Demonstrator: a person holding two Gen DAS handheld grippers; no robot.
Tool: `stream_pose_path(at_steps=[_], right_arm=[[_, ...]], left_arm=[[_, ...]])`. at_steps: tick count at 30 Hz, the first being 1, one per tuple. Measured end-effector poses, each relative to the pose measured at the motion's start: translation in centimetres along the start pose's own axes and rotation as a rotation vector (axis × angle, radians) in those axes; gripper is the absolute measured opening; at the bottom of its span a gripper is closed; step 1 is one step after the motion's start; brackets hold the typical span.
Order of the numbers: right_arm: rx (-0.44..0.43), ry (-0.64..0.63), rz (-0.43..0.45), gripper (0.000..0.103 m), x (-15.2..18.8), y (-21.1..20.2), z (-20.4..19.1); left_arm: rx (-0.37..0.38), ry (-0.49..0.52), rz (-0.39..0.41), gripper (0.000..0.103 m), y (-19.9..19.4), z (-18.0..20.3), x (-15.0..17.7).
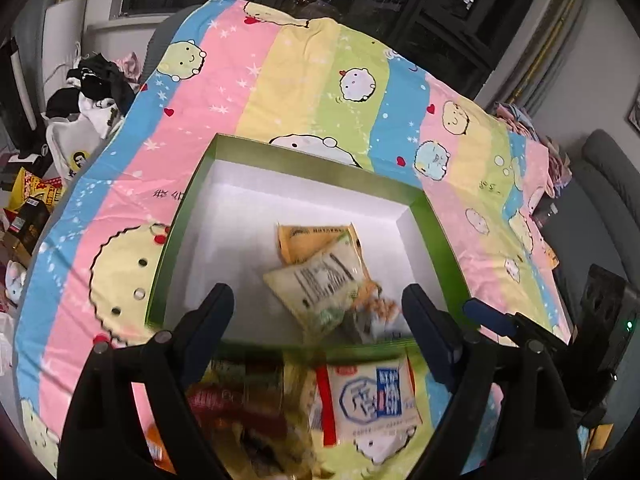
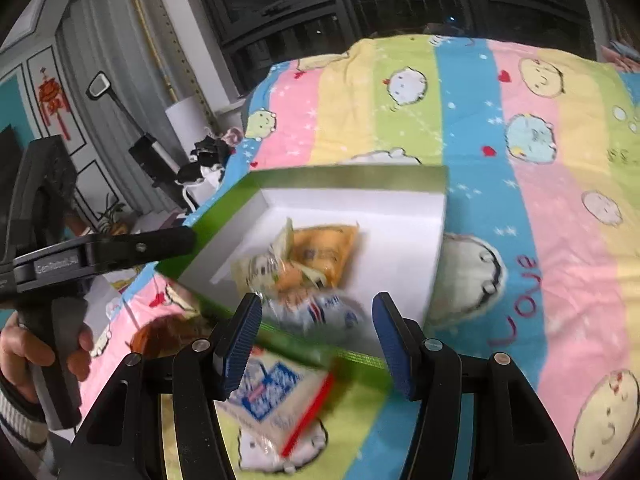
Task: Organize snacks
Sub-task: 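Carry the clear snack bag into the green box and release it, then grasp the white packet with the blue logo using the right tool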
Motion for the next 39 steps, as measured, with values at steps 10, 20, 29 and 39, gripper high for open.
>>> stream_pose_path(at_steps=[10,20,29,39], right_arm=[[0.012,-0.001,0.010,0.058,2.9,-3.8,-0.2],[0.001,-0.004,-0.067,0.058,7.6,-4.3,-1.0],[-0.024,0.023,-0.101,0.058,9.4,-3.5,-0.9],[-0.089,0.013,-0.132,0.058,8.6,-0.2,-2.1]], left_arm=[[0.091,-0.003,-0.024,0.086,-2.6,2.7,4.2],[0.195,-0.061,-0.148,0.086,-1.0,6.1,10.0],[0.130,-0.051,-0.195,0.086,2.5,5.6,10.4],[0.095,-0.059,-0.218,0.085,4.3,4.1,9.0]])
Point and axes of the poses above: each gripper's, at about its wrist camera, not at the fingertips, and y roughly the way its jaws point, z to its right, x to its underside, the point moved 9 cm from there along y, roughly the way its jaws point, and after that the axes turned 2 degrees about -y, right-handed, at the moved point
